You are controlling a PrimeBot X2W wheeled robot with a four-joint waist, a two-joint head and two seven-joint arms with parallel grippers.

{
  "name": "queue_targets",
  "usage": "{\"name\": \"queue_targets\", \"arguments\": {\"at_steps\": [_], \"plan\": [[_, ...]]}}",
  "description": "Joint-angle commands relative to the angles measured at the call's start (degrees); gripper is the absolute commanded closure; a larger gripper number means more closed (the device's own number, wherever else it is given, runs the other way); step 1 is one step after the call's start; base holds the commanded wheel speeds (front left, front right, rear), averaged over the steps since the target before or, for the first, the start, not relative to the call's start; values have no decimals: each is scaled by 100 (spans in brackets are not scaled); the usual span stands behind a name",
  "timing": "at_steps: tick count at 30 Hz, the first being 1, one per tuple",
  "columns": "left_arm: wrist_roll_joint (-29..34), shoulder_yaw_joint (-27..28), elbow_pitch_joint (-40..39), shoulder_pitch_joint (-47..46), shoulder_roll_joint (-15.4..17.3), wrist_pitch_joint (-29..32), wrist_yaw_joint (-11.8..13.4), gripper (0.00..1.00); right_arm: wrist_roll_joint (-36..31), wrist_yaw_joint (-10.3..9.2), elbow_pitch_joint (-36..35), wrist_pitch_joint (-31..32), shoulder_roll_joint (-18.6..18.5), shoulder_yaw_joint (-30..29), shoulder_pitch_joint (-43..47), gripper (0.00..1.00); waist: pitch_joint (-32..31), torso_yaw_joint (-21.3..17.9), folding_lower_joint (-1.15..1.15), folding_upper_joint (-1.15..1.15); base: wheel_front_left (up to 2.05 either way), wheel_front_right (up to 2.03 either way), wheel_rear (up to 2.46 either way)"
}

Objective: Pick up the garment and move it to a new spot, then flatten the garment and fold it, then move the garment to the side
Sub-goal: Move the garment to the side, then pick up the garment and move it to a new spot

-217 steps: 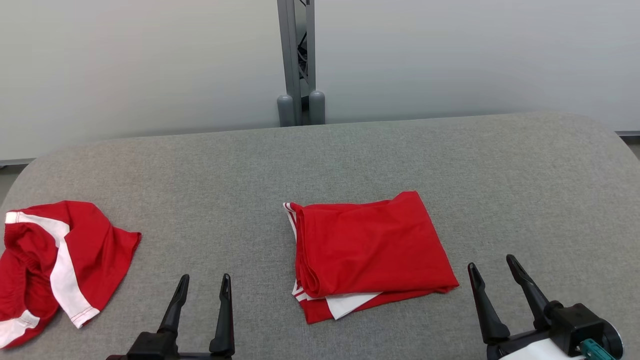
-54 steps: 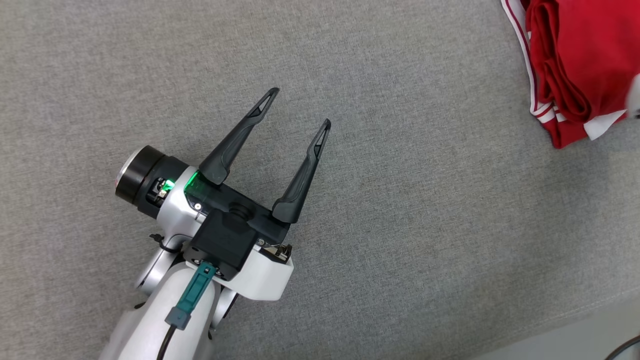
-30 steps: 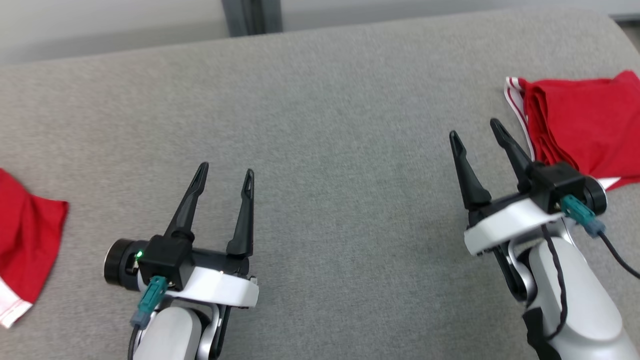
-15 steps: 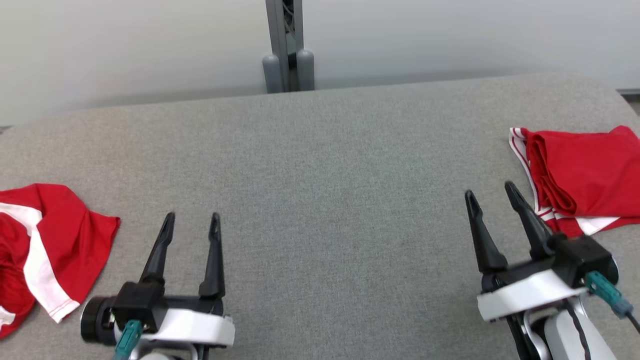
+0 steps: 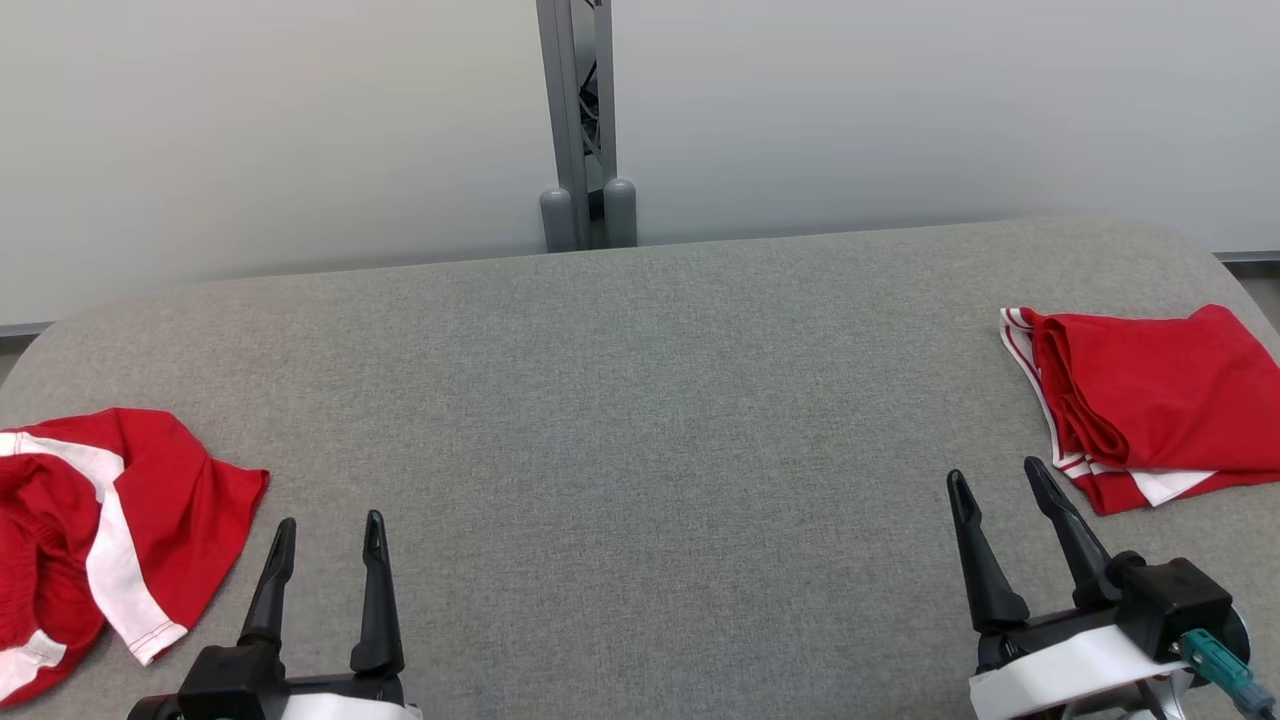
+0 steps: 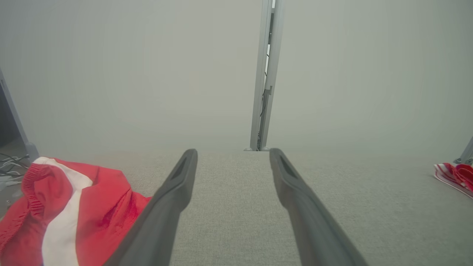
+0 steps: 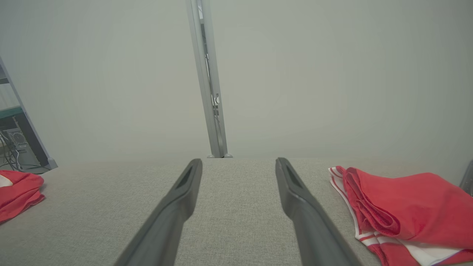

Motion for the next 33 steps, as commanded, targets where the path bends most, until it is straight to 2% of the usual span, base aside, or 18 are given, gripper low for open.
{"name": "queue_targets", "arguments": {"at_steps": [1, 9, 25, 33], "plan": [[-30, 27, -14, 73, 13, -29, -30, 0, 49, -2, -44, -7, -4, -30, 79, 0, -37, 22, 0, 0, 0, 0, 0], [-44, -66, 49, 176, 13, -30, -124, 0, -16, -2, -40, -7, 12, 11, 160, 0, -116, 76, 0, 0, 0, 0, 0], [22, -135, 125, 136, 12, -30, -153, 0, -7, -2, 34, -7, -1, 42, 190, 0, -155, 143, 0, 0, 0, 0, 0], [-1, -196, 51, 94, 14, -30, -109, 0, 3, -2, 48, -7, -5, 103, 168, 0, -130, 394, 0, 0, 0, 0, 0]]}}
